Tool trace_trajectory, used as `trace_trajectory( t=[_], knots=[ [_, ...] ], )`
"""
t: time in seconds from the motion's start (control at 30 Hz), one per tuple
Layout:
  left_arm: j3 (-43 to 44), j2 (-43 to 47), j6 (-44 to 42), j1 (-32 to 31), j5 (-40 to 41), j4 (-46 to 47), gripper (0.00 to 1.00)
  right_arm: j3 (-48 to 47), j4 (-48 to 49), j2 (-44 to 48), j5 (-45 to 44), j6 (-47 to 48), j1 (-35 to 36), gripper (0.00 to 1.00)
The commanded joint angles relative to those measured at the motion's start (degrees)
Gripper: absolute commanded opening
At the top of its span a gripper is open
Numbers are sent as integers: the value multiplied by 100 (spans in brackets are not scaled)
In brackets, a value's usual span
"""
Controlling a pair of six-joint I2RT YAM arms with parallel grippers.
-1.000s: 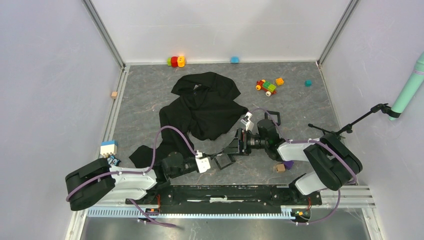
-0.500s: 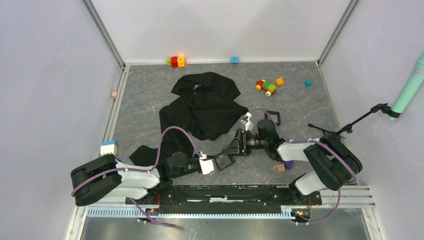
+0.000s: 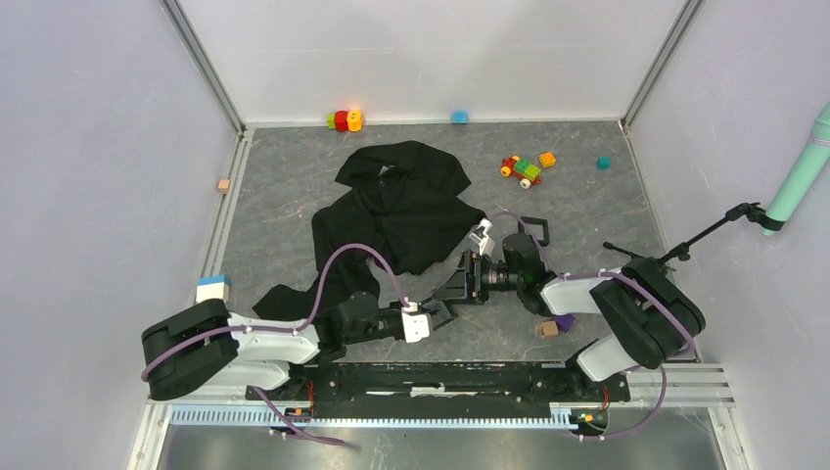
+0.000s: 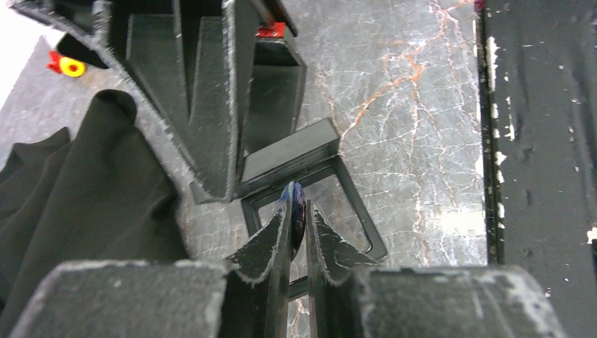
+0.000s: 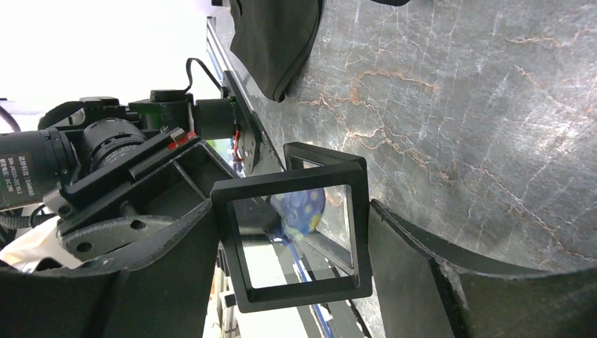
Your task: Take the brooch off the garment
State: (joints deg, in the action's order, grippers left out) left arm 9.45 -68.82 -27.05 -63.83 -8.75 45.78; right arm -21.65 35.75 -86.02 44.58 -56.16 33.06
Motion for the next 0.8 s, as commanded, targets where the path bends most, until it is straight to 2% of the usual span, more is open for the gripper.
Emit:
trace_trajectory(
  t=[0.0,0.23,0.33,0.5,0.6,0.77],
  knots=[
    [482,-40,223,-46,-496,-786,19,-111,444,-83,115,-163,25,61],
    [533,-50,431,-44,-523,-904,39,-137,483,-119,95,-187,-11,61],
    [502,66,540,-42,-456,-894,41,-148,390,-138,69,-115,-70,61],
    [575,411,1267,-37,-17,-1208,52,-195,16,-173,60,235,-309,61],
    [672,532,1501,-34,108,-1436,55,-225,-333,-132,39,564,-554,61],
    [654,648,1693,-41,215,-1457,59,-372,-1512,60,-201,1593,-1125,62]
  ],
)
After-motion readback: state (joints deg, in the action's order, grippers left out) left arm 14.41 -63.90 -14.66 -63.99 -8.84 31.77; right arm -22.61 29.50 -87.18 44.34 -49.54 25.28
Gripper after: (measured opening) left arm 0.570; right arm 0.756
